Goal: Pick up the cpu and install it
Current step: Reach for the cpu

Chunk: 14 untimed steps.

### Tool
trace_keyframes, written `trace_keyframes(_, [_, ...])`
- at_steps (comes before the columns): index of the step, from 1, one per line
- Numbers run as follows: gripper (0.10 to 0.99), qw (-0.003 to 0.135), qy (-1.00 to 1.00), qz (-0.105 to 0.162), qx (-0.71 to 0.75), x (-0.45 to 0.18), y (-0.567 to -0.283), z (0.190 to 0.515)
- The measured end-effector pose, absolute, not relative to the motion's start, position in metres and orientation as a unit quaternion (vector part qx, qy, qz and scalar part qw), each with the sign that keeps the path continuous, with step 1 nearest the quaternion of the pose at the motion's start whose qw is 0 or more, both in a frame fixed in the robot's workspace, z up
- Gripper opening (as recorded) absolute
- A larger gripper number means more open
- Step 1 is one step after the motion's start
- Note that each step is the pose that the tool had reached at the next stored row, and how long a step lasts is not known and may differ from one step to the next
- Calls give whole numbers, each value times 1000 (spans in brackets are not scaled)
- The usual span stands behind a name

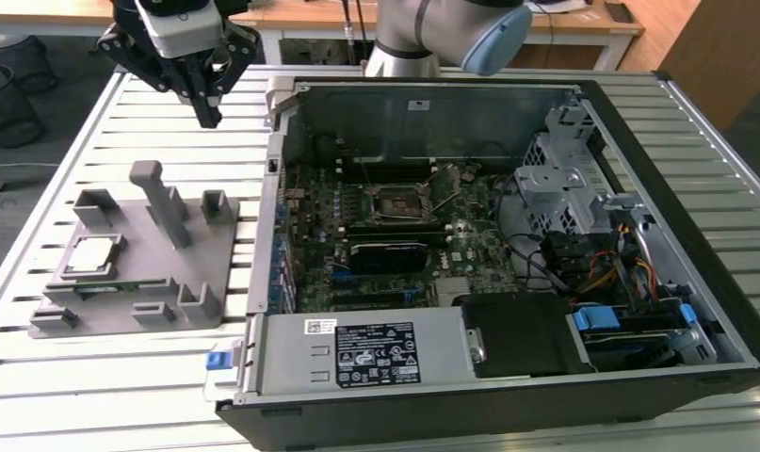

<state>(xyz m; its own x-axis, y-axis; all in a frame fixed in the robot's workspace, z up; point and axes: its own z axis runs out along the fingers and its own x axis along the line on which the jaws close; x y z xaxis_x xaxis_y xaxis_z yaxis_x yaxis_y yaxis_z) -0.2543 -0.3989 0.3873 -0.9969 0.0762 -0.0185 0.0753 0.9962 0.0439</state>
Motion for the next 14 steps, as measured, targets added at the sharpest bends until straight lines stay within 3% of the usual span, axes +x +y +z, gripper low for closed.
trace_keyframes(14, [106, 10, 999, 22, 38, -268, -399, 386])
